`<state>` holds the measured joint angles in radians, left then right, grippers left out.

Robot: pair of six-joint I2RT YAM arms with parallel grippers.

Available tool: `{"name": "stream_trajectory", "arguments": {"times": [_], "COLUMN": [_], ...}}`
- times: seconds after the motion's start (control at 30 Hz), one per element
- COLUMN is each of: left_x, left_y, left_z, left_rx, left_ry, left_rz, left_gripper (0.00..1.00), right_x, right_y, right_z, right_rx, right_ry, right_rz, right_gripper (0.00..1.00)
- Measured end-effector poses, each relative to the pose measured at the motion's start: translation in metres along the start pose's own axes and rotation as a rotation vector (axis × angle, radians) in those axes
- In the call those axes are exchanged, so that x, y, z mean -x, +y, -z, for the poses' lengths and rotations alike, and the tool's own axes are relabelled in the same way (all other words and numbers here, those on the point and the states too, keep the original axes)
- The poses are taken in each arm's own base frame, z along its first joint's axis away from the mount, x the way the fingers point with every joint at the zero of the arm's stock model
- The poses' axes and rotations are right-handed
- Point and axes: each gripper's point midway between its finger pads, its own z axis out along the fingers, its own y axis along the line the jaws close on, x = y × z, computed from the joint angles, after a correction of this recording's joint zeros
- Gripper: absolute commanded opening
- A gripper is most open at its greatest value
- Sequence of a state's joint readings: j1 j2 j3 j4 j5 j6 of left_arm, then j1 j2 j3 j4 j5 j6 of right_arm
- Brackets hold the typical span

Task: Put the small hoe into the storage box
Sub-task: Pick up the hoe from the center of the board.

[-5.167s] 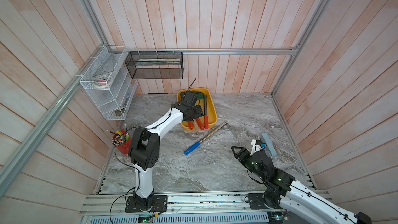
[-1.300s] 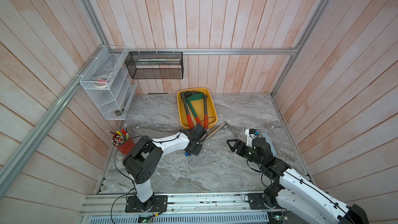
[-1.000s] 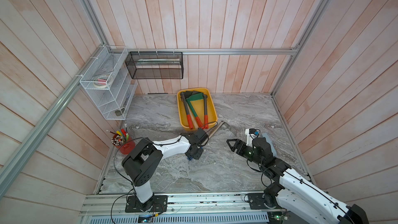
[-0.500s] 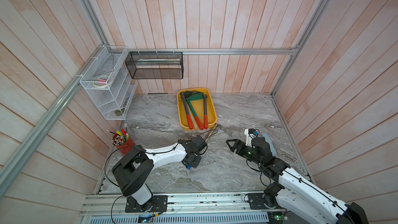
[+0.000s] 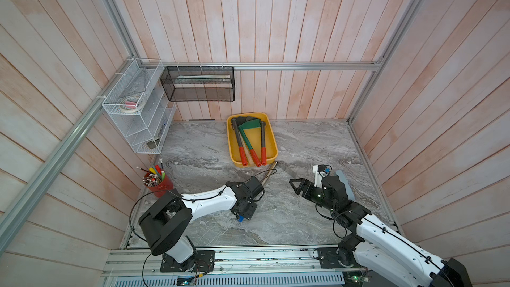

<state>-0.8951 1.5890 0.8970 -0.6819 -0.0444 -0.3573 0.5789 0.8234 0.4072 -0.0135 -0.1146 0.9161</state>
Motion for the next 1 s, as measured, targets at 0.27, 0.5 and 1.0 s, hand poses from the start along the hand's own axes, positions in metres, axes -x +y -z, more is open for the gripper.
{"name": "stream_trajectory", "arguments": {"times": [0.27, 0.5, 1.0], "left_x": [0.022, 0.022, 0.024], "left_y": [-0.003, 0.002, 0.002], "left_z": [-0.007, -0.013, -0.013], "left_rx": [0.011, 0.012, 0.012], "left_ry": [-0.011, 0.006, 0.001], "left_rz": [-0.005, 0.011, -0.01], "left_gripper": [0.63, 0.61, 0.37], "right_x": [0.002, 0.003, 0.0], "right_y": [0.002, 0.005, 0.0], "right_z": [0.002, 0.006, 0.004], "right_rx": [0.01, 0.025, 0.011], "right_ry": [-0.008, -0.02, -0.009], "right_rz": [0.001, -0.002, -0.006], "right_gripper": [0.84, 0.84, 0.84]}}
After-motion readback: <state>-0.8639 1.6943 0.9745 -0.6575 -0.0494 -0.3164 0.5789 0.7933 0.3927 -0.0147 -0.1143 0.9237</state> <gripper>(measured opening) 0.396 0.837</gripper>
